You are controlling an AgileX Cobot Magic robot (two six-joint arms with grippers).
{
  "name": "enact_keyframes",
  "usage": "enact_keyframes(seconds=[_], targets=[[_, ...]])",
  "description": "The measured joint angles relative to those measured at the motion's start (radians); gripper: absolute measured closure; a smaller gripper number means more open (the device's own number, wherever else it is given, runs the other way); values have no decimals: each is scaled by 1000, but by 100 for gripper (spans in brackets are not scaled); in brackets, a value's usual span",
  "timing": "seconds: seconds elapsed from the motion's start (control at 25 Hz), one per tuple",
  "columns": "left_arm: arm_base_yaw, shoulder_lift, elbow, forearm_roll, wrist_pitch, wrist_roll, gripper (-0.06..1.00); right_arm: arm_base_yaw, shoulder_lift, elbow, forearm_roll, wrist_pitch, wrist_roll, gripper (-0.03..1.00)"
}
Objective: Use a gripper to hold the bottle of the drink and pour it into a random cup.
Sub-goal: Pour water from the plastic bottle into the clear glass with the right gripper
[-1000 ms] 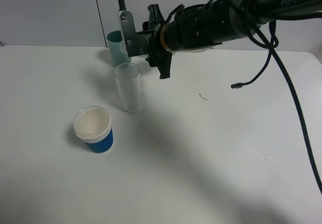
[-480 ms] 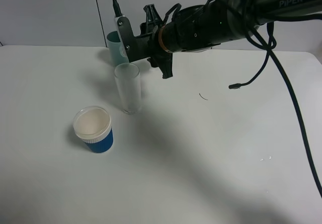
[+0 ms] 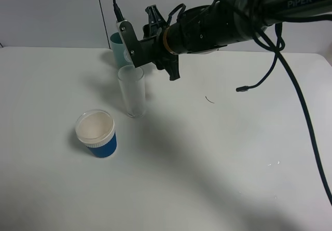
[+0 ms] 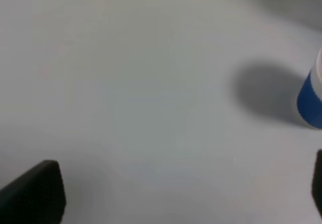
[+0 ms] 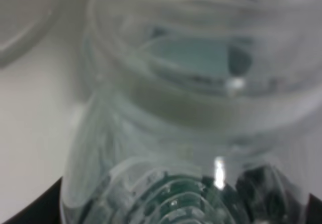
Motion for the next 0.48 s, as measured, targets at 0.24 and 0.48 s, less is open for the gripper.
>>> enact_keyframes(seconds=[0.24,0.48], targets=[[0,0,0,0,0,0,-5,0,0,0,0,11,-17,41],[0,0,0,0,0,0,-5,1,0,0,0,24,-53,41]])
